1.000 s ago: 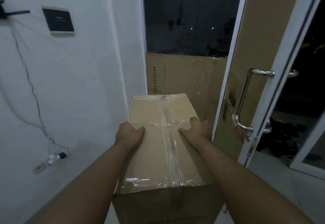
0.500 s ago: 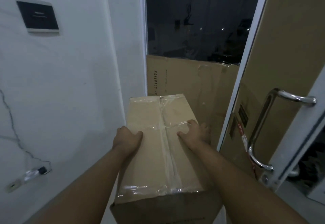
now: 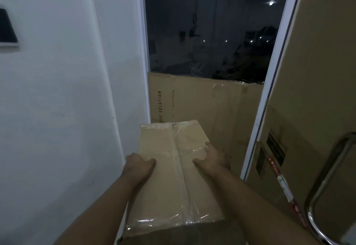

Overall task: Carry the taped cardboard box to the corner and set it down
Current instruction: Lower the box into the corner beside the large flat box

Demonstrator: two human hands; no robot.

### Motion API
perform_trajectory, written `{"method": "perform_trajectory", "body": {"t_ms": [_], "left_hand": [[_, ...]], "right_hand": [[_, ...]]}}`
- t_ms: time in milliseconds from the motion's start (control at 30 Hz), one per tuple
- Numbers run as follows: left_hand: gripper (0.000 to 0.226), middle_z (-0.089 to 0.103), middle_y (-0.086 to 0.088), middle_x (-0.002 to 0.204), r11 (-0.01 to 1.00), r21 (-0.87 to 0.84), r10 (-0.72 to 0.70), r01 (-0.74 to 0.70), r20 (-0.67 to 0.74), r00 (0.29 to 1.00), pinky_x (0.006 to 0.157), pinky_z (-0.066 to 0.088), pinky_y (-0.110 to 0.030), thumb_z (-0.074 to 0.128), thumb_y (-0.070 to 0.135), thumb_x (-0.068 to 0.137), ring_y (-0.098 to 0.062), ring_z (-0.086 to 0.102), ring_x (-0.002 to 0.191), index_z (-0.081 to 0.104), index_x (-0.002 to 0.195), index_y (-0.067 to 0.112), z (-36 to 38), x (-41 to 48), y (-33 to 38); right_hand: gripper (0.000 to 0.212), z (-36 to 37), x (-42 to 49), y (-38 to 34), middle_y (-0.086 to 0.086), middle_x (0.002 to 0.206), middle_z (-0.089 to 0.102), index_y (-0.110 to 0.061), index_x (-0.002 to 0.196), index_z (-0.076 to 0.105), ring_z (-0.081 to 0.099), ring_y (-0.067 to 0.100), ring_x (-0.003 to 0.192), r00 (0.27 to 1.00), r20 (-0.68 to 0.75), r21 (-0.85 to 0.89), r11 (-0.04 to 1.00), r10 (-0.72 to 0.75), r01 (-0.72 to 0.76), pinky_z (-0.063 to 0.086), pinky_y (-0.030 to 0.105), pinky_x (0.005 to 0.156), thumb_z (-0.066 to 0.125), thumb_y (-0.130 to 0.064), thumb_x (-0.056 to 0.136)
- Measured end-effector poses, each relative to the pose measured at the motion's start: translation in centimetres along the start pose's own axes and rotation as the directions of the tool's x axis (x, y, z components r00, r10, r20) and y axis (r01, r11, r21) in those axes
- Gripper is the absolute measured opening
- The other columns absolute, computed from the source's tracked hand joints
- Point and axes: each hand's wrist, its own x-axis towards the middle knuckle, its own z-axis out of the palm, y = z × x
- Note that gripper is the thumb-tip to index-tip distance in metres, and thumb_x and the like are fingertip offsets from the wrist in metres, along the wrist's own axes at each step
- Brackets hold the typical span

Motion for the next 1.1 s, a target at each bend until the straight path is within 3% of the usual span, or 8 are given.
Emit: {"method": "perform_trajectory", "body": {"t_ms": [433, 633, 1100], "left_hand": [[0.092, 0.047, -0.026, 0.149, 0.998, -0.024, -0.061, 0.061, 0.009, 0.998, 0.108, 0.051, -0.048, 0.073, 0.056, 0.087, -0.046, 0.059, 0.133, 0.043, 0.149, -0.005, 2.8, 15.6, 2.7], [0.092, 0.045, -0.027, 0.151, 0.992, -0.043, -0.117, 0.116, -0.026, 0.993, 0.11, 0.05, -0.048, 0.073, 0.055, 0.089, -0.048, 0.057, 0.135, 0.04, 0.151, -0.005, 5.1, 22.3, 5.1], [0.098, 0.047, -0.026, 0.147, 0.979, -0.041, -0.203, 0.2, -0.145, 0.968, 0.106, 0.052, -0.05, 0.071, 0.059, 0.085, -0.048, 0.06, 0.129, 0.04, 0.151, -0.005, 9.3, 35.1, 11.9]], "right_hand": [[0.097, 5.8, 16.0, -2.3, 0.003, 0.164, 0.047, -0.043, 0.161, 0.035, 0.033, 0.036, 0.156, 0.997, 0.03, 0.025, 0.997, 0.076, -0.077, 0.041, 0.044, 0.119, 0.077, -0.058, 0.075], [0.096, 7.2, 24.8, -2.7, 0.009, 0.156, 0.049, -0.042, 0.159, 0.04, 0.04, 0.035, 0.151, 0.998, 0.048, 0.043, 0.999, 0.027, -0.029, 0.046, 0.04, 0.113, 0.079, -0.057, 0.072], [0.09, 5.7, 43.2, -4.2, 0.006, 0.161, 0.053, -0.038, 0.158, 0.046, 0.04, 0.033, 0.154, 0.979, 0.127, 0.074, 0.986, -0.156, 0.148, 0.042, 0.036, 0.12, 0.08, -0.05, 0.075]]}}
